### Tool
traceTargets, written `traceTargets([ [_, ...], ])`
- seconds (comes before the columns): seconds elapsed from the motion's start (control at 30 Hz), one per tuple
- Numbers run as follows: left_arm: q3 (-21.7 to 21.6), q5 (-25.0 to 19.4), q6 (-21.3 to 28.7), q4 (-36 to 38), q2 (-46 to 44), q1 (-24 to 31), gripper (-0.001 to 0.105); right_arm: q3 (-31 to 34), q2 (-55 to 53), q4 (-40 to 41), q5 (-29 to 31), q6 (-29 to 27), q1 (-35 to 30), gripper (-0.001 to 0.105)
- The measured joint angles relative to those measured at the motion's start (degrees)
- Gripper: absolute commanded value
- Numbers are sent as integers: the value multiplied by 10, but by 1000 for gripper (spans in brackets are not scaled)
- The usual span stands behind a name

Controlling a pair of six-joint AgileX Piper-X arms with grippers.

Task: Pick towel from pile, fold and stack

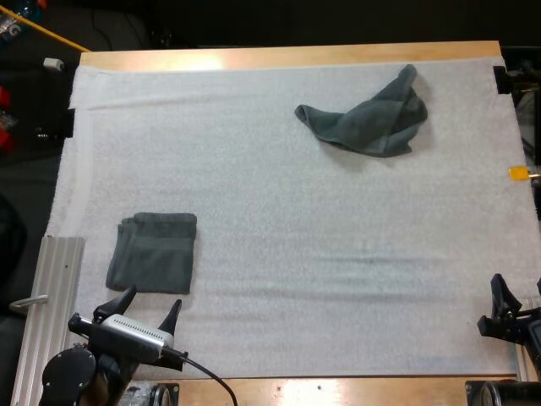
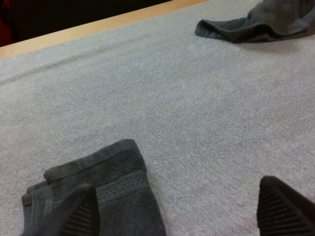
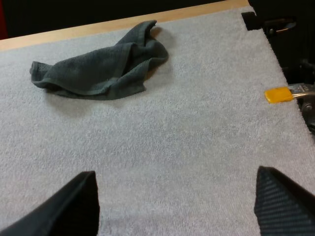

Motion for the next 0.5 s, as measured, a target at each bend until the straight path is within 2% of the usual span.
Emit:
traceTargets([
  [0.5,-2,0,0,-8,0,0,64,-8,0,6,0,0,0,64],
])
